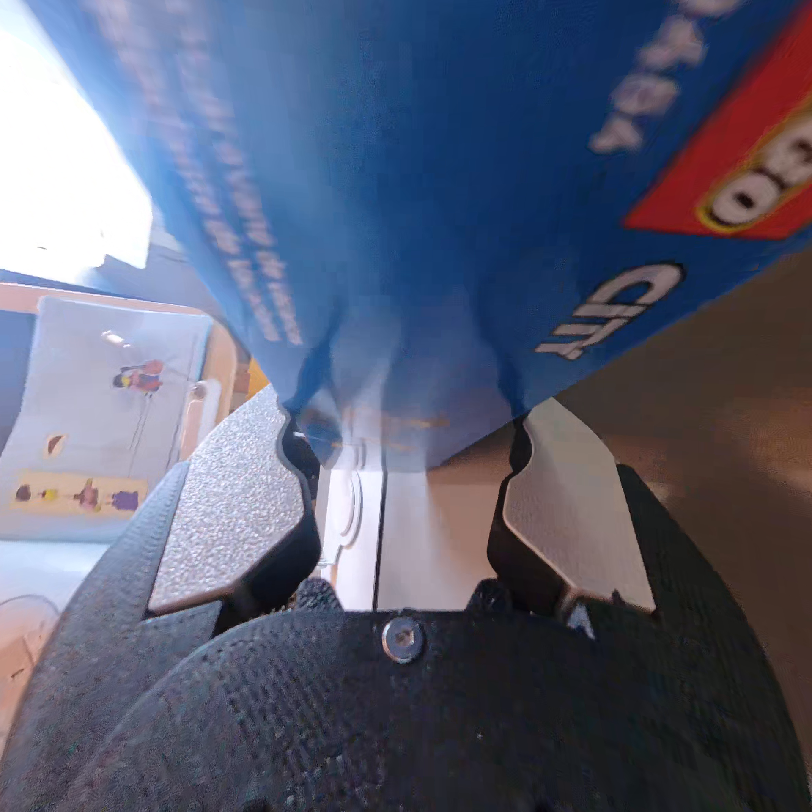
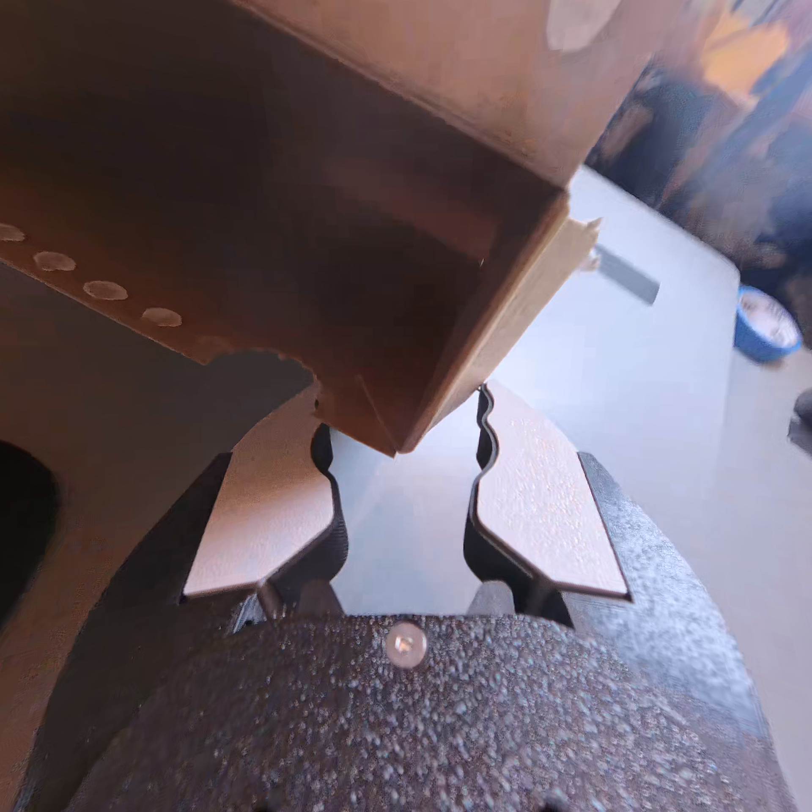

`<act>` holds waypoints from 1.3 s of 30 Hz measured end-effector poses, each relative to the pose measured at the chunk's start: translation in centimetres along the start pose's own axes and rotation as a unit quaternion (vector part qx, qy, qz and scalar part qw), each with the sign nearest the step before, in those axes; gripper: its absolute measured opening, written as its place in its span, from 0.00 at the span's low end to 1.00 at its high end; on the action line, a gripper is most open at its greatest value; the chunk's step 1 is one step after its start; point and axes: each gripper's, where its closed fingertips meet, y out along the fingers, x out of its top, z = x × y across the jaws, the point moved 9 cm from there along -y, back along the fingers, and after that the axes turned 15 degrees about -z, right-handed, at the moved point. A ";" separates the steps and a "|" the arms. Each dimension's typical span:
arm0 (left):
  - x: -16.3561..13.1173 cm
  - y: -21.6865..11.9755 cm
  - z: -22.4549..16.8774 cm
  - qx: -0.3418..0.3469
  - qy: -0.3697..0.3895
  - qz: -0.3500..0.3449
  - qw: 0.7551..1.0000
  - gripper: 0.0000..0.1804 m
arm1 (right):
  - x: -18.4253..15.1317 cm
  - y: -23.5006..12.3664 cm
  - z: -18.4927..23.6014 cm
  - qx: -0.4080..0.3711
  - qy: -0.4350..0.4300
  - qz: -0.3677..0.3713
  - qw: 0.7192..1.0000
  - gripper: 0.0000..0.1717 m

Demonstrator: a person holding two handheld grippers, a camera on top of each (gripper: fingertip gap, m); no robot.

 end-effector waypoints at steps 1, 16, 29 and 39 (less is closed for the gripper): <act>-0.2 0.4 -0.2 -0.009 0.005 0.013 1.000 0.53 | -0.8 0.3 -0.4 -0.004 0.003 0.019 1.000 0.38; -2.8 -16.9 3.9 0.145 -0.192 0.102 0.965 0.49 | -2.9 -4.8 -0.8 -0.053 0.070 0.007 0.996 0.36; -13.8 -24.9 7.0 0.113 -0.493 0.168 0.846 0.29 | -0.7 2.1 -6.8 -0.038 0.070 -0.009 0.997 0.34; -5.9 -25.8 7.2 0.092 -0.366 0.093 0.921 0.01 | -2.7 -8.0 -6.7 -0.085 0.077 0.016 0.993 0.35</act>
